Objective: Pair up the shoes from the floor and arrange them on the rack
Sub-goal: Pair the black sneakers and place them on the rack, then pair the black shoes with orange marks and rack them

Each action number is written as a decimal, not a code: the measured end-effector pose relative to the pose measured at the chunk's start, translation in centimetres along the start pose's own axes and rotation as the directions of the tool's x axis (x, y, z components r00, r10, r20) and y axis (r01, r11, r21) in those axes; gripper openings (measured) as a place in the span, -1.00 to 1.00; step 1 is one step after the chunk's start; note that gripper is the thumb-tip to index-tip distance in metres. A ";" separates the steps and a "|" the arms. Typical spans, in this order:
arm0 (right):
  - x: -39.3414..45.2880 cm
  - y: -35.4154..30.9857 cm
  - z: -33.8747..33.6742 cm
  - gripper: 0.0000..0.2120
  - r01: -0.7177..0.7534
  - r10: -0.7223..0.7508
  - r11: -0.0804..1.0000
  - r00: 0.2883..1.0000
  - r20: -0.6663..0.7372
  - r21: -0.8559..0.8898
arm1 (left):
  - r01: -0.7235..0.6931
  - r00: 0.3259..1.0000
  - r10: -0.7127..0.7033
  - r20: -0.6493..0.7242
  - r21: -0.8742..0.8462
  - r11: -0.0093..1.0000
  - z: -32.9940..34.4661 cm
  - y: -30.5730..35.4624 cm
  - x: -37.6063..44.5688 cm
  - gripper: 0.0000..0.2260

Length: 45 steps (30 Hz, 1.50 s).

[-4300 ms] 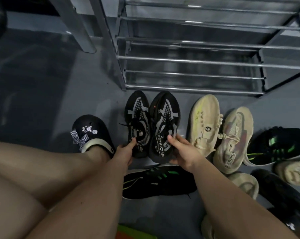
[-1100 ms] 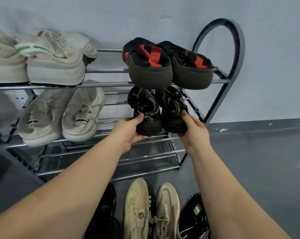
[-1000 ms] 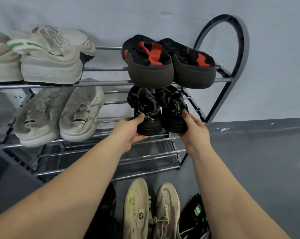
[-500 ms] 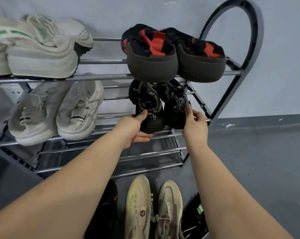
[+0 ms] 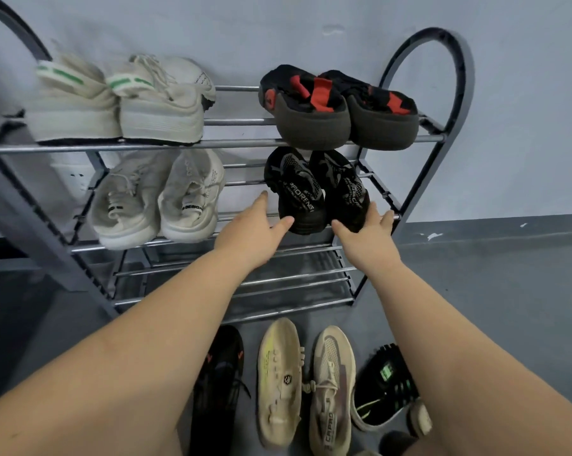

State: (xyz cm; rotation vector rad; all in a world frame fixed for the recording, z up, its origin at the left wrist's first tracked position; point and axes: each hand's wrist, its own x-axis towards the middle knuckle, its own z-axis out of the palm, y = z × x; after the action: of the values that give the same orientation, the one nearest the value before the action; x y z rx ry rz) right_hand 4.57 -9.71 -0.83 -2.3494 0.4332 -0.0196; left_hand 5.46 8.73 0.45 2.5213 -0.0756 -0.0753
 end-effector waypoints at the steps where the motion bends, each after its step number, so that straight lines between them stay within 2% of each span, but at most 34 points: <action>1: -0.9 -0.2 0.1 -0.20 0.048 -0.048 0.996 0.999 0.011 -0.069 | -0.057 0.998 0.056 0.006 0.058 0.997 -0.2 0.0 -0.8 -0.34; 3: -2.8 -0.3 0.2 -0.18 0.135 -0.126 0.974 0.990 0.058 -0.183 | -0.164 0.986 0.154 0.066 0.183 0.969 -0.5 -0.2 -2.4 -0.33; 6: -5.7 -0.1 0.3 -0.18 0.257 -0.221 0.915 0.964 0.145 -0.310 | -0.291 0.953 0.228 0.200 0.387 0.875 -0.3 -1.0 -4.7 -0.31; 9: -8.4 1.0 0.5 -0.18 0.317 -0.220 0.849 0.939 0.263 -0.422 | -0.385 0.916 0.251 0.312 0.513 0.767 0.3 -2.0 -7.3 -0.30; 16: -14.4 6.0 3.1 -0.19 0.361 -0.094 0.746 0.889 0.448 -0.560 | -0.481 0.843 0.150 0.516 0.599 0.640 1.8 -5.2 -12.1 -0.30; 19: -16.8 8.8 3.3 -0.19 0.397 -0.030 0.650 0.865 0.500 -0.648 | -0.512 0.816 0.128 0.564 0.601 0.614 2.5 -6.2 -13.8 -0.30; 23: -18.0 11.6 1.7 -0.23 0.422 0.000 0.561 0.860 0.510 -0.712 | -0.612 0.750 0.113 0.652 0.619 0.491 3.5 -7.2 -15.8 -0.30; 26: -17.6 12.8 0.6 -0.25 0.364 0.012 0.566 0.893 0.449 -0.739 | -0.649 0.734 0.124 0.668 0.636 0.417 3.6 -7.2 -15.7 -0.30; 28: -17.3 13.5 0.6 -0.26 0.296 0.047 0.612 0.912 0.408 -0.733 | -0.643 0.741 0.128 0.659 0.643 0.415 4.0 -6.7 -15.4 -0.32; 32: -16.7 15.6 0.8 -0.28 0.206 0.113 0.675 0.920 0.375 -0.709 | -0.612 0.754 0.125 0.645 0.620 0.490 6.6 -5.8 -15.2 -0.32; 38: -15.0 20.5 0.6 -0.29 0.071 0.244 0.701 0.911 0.333 -0.710 | -0.676 0.671 0.154 0.725 0.514 0.527 11.6 -4.0 -14.5 -0.33; 45: -13.0 26.5 0.7 -0.36 -0.050 0.377 0.715 0.868 0.324 -0.697 | -0.678 0.622 0.136 0.771 0.443 0.587 18.5 -2.7 -11.6 -0.36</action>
State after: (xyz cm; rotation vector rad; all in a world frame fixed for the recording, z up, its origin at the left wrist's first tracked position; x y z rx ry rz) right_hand -15.60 -22.97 -17.84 -2.8596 0.5479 0.9365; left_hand -7.31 1.12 -15.75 2.9748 -1.2899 -0.9374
